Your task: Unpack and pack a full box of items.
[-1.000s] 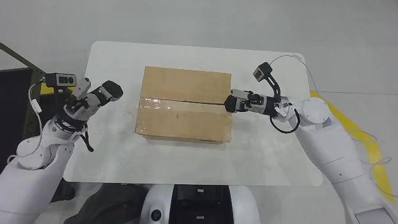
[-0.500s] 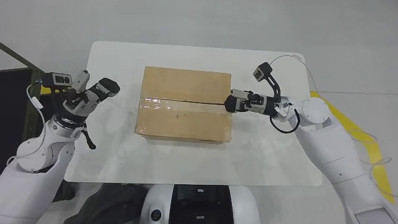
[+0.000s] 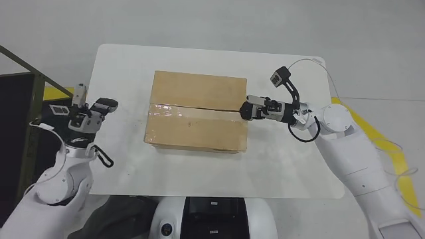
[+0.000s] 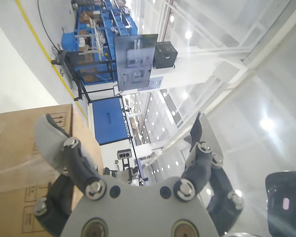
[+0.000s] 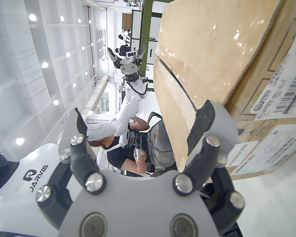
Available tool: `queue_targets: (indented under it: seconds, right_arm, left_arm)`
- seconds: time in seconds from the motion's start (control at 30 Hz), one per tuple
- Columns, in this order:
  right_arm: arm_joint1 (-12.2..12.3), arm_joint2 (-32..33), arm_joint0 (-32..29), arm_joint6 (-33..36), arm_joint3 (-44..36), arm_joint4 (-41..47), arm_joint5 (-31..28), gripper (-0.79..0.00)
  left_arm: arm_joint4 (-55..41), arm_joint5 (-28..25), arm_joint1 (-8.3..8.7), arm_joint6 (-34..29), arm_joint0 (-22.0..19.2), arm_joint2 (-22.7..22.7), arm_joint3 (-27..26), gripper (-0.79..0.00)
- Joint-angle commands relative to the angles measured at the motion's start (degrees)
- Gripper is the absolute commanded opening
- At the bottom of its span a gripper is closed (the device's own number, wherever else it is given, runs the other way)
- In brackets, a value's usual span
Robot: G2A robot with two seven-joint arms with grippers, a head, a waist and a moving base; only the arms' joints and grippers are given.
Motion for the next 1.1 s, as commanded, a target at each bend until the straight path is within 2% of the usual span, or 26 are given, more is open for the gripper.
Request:
queue_targets:
  seconds: [0.0,0.13,0.37,0.83,1.07]
  right_arm:
    - [0.00,0.00,0.00,0.00,0.00,0.00,0.00,0.000]
    - [0.00,0.00,0.00,0.00,0.00,0.00,0.00,0.000]
    - [0.00,0.00,0.00,0.00,0.00,0.00,0.00,0.000]
    - [0.00,0.00,0.00,0.00,0.00,0.00,0.00,0.000]
    - [0.00,0.00,0.00,0.00,0.00,0.00,0.00,0.000]
  left_arm:
    - [2.86,-0.26,-0.41,2.09,0.90,0.68,-0.24,0.000]
    - [5.14,1.72,-1.05,1.21,0.85,3.56,-0.49,0.000]
    - [3.85,3.64,-1.85,-3.35,-1.60,6.31,2.87,0.000]
    - [1.32,4.71,-2.23,-5.37,-1.84,5.94,3.50,0.000]
    - [-3.45,6.17,-2.62,-7.37,0.51,0.92,7.26,0.000]
